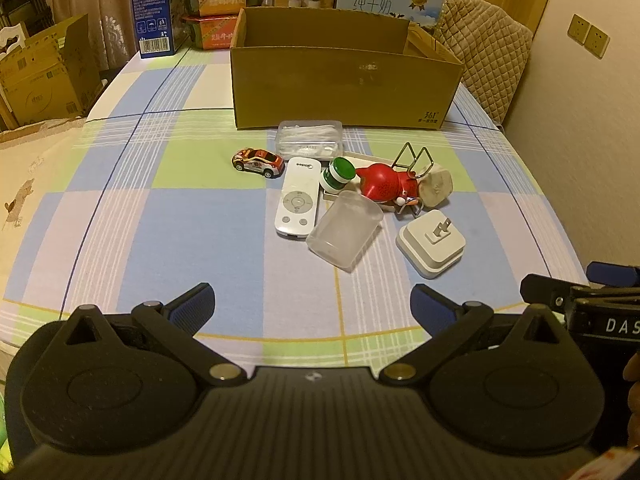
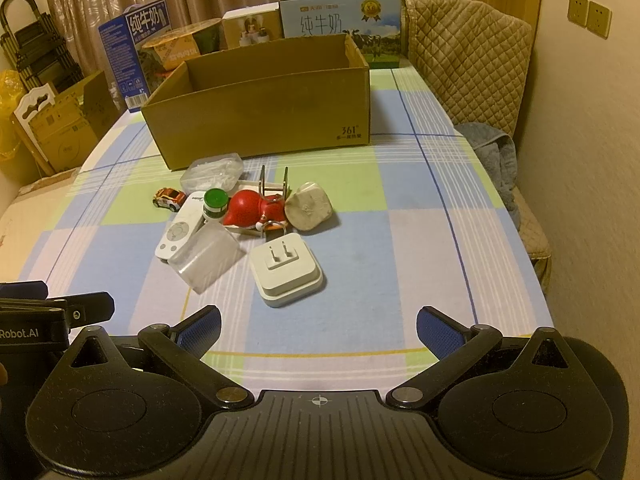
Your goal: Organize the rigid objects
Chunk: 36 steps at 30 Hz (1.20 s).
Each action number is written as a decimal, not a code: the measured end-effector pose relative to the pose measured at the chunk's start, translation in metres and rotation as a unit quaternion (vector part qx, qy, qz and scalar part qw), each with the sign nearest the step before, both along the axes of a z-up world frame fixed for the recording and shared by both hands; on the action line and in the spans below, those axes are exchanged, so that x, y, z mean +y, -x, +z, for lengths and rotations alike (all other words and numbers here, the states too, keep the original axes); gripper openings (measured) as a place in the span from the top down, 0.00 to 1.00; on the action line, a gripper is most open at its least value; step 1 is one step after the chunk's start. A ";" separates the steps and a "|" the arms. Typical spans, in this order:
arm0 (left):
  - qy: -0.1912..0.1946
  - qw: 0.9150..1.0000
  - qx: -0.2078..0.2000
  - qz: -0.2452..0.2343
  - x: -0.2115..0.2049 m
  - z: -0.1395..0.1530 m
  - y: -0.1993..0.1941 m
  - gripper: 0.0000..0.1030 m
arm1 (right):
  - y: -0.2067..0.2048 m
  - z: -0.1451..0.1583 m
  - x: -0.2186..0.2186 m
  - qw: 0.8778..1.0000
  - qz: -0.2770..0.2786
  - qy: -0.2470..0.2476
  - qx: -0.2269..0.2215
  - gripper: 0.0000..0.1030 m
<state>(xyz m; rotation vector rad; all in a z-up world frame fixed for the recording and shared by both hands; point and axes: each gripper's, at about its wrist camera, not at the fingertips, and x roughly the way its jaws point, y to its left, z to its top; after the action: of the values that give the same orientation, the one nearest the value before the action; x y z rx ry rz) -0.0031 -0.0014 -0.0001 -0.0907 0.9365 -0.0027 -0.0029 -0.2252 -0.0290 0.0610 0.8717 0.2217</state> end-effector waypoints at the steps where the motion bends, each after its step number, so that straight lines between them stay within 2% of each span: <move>1: 0.001 1.000 0.000 0.000 0.000 0.000 0.000 0.01 | 0.000 0.000 0.000 1.000 0.000 0.000 0.000 0.02; 36: 0.008 1.000 -0.001 -0.007 0.002 0.002 -0.003 0.01 | -0.001 -0.001 0.000 1.000 0.001 0.001 -0.001 0.02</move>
<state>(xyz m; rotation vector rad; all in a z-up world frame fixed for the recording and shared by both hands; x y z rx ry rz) -0.0005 0.0004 0.0016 -0.0993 0.9345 -0.0235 -0.0022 -0.2247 -0.0297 0.0570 0.8703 0.2231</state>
